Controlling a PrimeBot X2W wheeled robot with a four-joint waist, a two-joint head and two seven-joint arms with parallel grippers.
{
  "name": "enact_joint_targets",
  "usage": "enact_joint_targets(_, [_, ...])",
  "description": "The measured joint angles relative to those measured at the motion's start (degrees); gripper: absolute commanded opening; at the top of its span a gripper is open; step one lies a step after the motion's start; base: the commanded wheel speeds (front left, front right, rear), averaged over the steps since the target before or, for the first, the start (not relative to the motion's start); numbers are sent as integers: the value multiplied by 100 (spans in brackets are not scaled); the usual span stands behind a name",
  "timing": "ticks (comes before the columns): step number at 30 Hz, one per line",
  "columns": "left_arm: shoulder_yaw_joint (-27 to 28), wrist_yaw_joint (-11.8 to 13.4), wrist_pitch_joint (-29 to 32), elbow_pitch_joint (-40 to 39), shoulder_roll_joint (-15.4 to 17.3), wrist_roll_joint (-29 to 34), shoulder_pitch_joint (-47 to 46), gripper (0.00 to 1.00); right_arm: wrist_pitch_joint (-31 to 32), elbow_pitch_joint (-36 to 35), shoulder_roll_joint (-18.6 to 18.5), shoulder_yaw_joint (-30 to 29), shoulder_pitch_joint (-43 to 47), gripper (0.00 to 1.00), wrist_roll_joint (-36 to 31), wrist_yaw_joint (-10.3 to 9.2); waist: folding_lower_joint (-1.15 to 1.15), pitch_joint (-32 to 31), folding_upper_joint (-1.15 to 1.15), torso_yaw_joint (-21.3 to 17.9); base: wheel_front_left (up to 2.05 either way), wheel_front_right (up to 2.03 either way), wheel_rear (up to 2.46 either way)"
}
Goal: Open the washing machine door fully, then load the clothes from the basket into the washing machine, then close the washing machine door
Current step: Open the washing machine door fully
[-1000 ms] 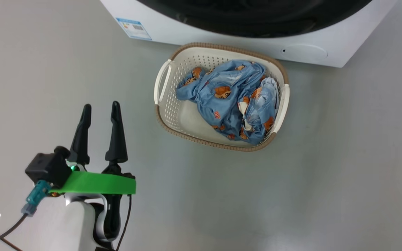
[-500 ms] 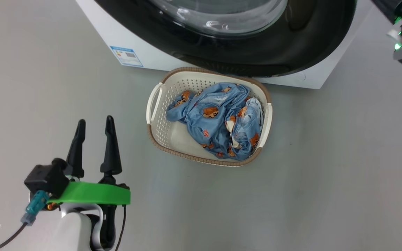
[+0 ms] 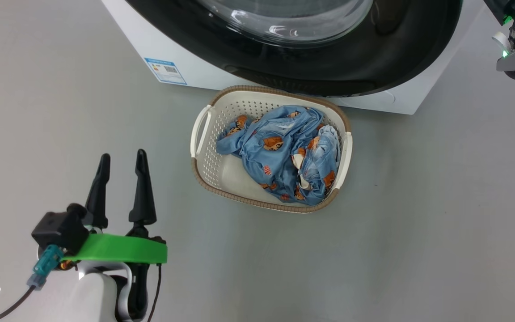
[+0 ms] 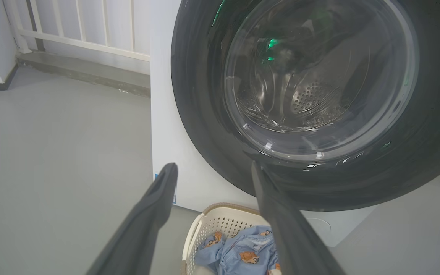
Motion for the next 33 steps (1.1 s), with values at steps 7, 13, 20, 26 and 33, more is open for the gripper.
enact_joint_targets(7, [-7,0,1,1,-1,-1,0,100,-96,88,24,64,-23,0,-54,0,0,15,0,43,0,0,0])
enact_joint_targets(13, [-2,0,1,27,-1,-1,0,100,199,172,24,118,-20,0,-36,0,0,-57,0,50,0,0,0])
enact_joint_targets(20, [62,0,0,67,0,27,72,100,578,245,30,253,156,0,63,-1,0,-301,0,50,0,0,0])
enact_joint_targets(26, [155,0,1,127,1,79,270,100,834,102,55,299,554,0,120,-1,0,-572,0,56,0,0,0])
enact_joint_targets(33, [257,-33,1,142,13,134,484,100,1014,-252,63,464,1067,0,103,0,0,-859,0,94,0,0,0])
